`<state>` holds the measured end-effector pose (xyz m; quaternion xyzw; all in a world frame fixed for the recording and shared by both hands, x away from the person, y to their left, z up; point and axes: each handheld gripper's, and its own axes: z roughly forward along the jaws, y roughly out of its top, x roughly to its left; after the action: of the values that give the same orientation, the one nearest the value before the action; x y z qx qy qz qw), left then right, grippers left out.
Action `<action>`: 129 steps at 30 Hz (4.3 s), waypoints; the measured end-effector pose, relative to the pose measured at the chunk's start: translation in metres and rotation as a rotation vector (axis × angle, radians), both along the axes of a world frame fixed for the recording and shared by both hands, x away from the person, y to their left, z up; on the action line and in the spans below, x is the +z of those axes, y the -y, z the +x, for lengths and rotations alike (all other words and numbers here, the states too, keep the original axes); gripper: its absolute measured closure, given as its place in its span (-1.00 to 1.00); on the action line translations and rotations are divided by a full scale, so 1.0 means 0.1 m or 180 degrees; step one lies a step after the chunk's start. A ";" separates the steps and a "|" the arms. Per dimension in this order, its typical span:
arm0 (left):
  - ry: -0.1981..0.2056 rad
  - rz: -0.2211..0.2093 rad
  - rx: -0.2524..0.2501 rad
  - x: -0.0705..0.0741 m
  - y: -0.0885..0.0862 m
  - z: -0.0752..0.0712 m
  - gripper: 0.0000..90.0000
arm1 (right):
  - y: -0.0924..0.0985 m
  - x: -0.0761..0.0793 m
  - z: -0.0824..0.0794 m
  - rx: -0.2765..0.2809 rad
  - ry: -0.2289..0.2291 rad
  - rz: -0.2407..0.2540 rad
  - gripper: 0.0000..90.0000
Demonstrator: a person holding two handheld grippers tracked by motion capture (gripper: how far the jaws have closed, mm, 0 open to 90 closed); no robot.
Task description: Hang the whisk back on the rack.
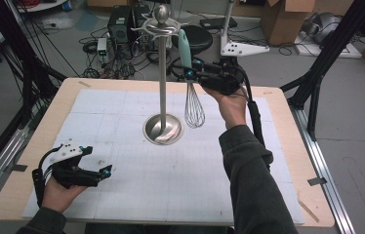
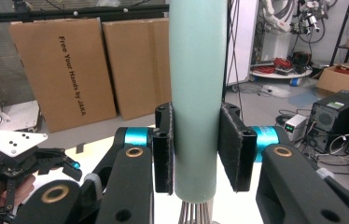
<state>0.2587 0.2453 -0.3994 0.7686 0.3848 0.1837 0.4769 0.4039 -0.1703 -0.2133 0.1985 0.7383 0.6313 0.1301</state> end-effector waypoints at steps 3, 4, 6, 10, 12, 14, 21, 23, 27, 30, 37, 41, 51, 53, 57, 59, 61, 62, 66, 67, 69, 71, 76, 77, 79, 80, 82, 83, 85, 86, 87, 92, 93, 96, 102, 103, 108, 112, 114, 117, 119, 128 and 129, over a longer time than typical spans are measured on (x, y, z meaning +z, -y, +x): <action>0.0002 0.0001 0.0002 0.00 0.00 0.00 -0.96 | -0.01 0.00 0.01 -0.0007 0.0001 -0.0004 0.53; 0.0000 0.0000 -0.0006 0.00 0.00 0.00 -0.96 | -0.01 0.01 0.01 -0.0005 0.0000 0.0000 0.53; 0.0001 -0.0002 -0.0001 0.00 0.00 0.00 -0.96 | -0.01 0.01 0.02 -0.0004 0.0001 0.0003 0.53; 0.0002 -0.0008 -0.0002 0.00 0.00 0.00 -0.96 | -0.03 0.00 0.03 -0.0006 -0.0007 0.0000 0.53; 0.0002 -0.0007 -0.0003 0.00 0.00 0.00 -0.96 | -0.04 0.00 0.04 -0.0011 -0.0014 -0.0001 0.53; 0.0000 -0.0015 -0.0001 0.00 0.00 0.00 -0.96 | -0.05 0.00 0.04 0.0003 -0.0009 0.0000 0.53; -0.0004 -0.0008 -0.0008 0.00 0.00 0.00 -0.96 | -0.07 -0.01 0.06 -0.0008 -0.0022 0.0000 0.53; -0.0003 -0.0012 -0.0010 0.00 0.00 0.00 -0.96 | -0.08 -0.02 0.07 0.0000 -0.0033 0.0007 0.53; -0.0001 -0.0014 -0.0007 0.00 0.00 0.00 -0.96 | -0.09 -0.03 0.08 -0.0006 -0.0035 0.0000 0.53; -0.0002 -0.0013 -0.0008 0.00 0.00 0.00 -0.96 | -0.10 -0.04 0.09 -0.0009 -0.0045 0.0007 0.53; -0.0003 -0.0008 -0.0006 0.00 0.00 0.00 -0.96 | -0.10 -0.06 0.11 -0.0020 -0.0079 0.0027 0.53; -0.0006 -0.0008 -0.0008 0.00 -0.01 0.00 -0.96 | -0.11 -0.06 0.11 -0.0020 -0.0088 0.0015 0.53; -0.0005 -0.0008 -0.0010 0.00 -0.01 0.00 -0.96 | -0.12 -0.07 0.12 -0.0039 -0.0069 -0.0014 0.53; -0.0003 -0.0008 -0.0008 0.00 -0.01 0.00 -0.96 | -0.13 -0.07 0.12 -0.0042 -0.0073 -0.0017 0.52; -0.0003 -0.0017 -0.0003 0.00 -0.01 0.00 -0.96 | -0.14 -0.08 0.12 -0.0053 -0.0061 -0.0035 0.52; 0.0001 -0.0021 -0.0006 0.00 -0.01 0.00 -0.96 | -0.14 -0.08 0.12 -0.0054 -0.0059 -0.0039 0.52; -0.0001 -0.0022 -0.0004 0.00 -0.01 0.00 -0.96 | -0.14 -0.08 0.12 -0.0055 -0.0058 -0.0041 0.52; 0.0000 -0.0022 -0.0004 0.00 -0.01 0.00 -0.96 | -0.14 -0.07 0.12 -0.0061 -0.0057 -0.0043 0.51; 0.0000 -0.0018 -0.0006 0.00 -0.01 0.00 -0.96 | -0.13 -0.07 0.11 -0.0055 -0.0079 -0.0044 0.50; 0.0002 -0.0014 0.0001 0.00 -0.01 0.00 -0.96 | -0.13 -0.07 0.11 -0.0056 -0.0078 -0.0048 0.50; 0.0000 -0.0009 0.0001 0.00 -0.01 0.00 -0.96 | -0.13 -0.07 0.11 -0.0060 -0.0086 -0.0040 0.47; 0.0001 -0.0008 0.0000 0.00 -0.01 0.00 -0.96 | -0.12 -0.07 0.11 -0.0063 -0.0085 -0.0027 0.46; 0.0002 -0.0015 0.0002 0.00 -0.01 0.00 -0.96 | -0.11 -0.07 0.11 -0.0069 -0.0100 -0.0052 0.37; -0.0002 -0.0022 -0.0002 0.00 -0.01 0.00 -0.96 | -0.11 -0.07 0.10 -0.0069 -0.0108 -0.0050 0.34; 0.0002 -0.0013 -0.0001 0.00 -0.01 0.00 -0.96 | -0.10 -0.07 0.10 -0.0070 -0.0117 -0.0052 0.30; 0.0002 -0.0019 -0.0001 0.00 -0.01 0.00 -0.96 | -0.10 -0.06 0.09 -0.0071 -0.0126 -0.0059 0.27; 0.0003 -0.0011 0.0005 0.00 -0.02 0.00 -0.96 | -0.09 -0.06 0.09 -0.0070 -0.0152 -0.0076 0.23; 0.0002 -0.0010 0.0008 0.00 -0.02 0.00 -0.96 | -0.08 -0.06 0.09 -0.0056 -0.0152 -0.0068 0.21; 0.0003 -0.0020 0.0022 0.00 -0.03 -0.01 -0.96 | -0.07 -0.06 0.07 -0.0052 -0.0174 -0.0060 0.17; 0.0007 -0.0022 0.0022 0.00 -0.03 -0.01 -0.96 | -0.07 -0.06 0.07 -0.0052 -0.0174 -0.0060 0.13; 0.0009 -0.0014 0.0023 0.00 -0.03 -0.01 -0.96 | -0.06 -0.06 0.07 -0.0056 -0.0186 -0.0063 0.11; 0.0005 -0.0012 0.0021 0.00 -0.04 -0.01 -0.96 | -0.01 -0.09 0.05 -0.0060 -0.0253 -0.0062 -0.04; 0.0004 -0.0015 0.0021 0.00 -0.03 -0.01 -0.96 | 0.00 -0.10 0.05 -0.0070 -0.0261 -0.0069 -0.06; 0.0000 -0.0012 0.0025 0.00 -0.03 -0.01 -0.96 | 0.05 -0.13 0.04 -0.0095 -0.0310 -0.0037 -0.12; -0.0017 -0.0027 0.0017 0.00 -0.02 0.01 -0.96 | 0.09 -0.14 0.02 -0.0063 -0.0371 -0.0057 -0.25; -0.0020 -0.0020 0.0023 0.00 -0.02 0.01 -0.96 | 0.09 -0.14 0.01 -0.0042 -0.0372 -0.0067 -0.27; -0.0025 -0.0018 0.0018 0.00 -0.02 0.01 -0.96 | 0.12 -0.17 -0.04 -0.0016 -0.0331 -0.0086 -0.34; -0.0025 -0.0013 0.0018 -0.01 -0.01 0.01 -0.96 | 0.19 -0.25 -0.07 -0.0043 -0.0384 -0.0082 -0.42; -0.0023 -0.0016 0.0018 0.00 -0.01 0.01 -0.96 | 0.22 -0.29 -0.08 -0.0046 -0.0402 -0.0074 -0.45; -0.0027 -0.0014 0.0013 -0.01 -0.01 0.02 -0.96 | 0.26 -0.36 -0.11 -0.0073 -0.0386 -0.0082 -0.49; -0.0028 -0.0011 0.0023 -0.01 -0.01 0.02 -0.96 | 0.28 -0.40 -0.12 -0.0096 -0.0397 -0.0091 -0.55; -0.0028 -0.0002 0.0004 -0.01 0.00 0.01 -0.96 | 0.36 -0.58 -0.18 -0.0234 -0.0532 -0.0134 -0.65; -0.0029 -0.0003 -0.0002 -0.01 0.00 0.01 -0.96 | 0.37 -0.60 -0.19 -0.0229 -0.0542 -0.0133 -0.65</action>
<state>0.2596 0.2454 -0.4005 0.7693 0.3868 0.1799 0.4755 0.3854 -0.2071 -0.2734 0.2750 0.7521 0.5916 0.0936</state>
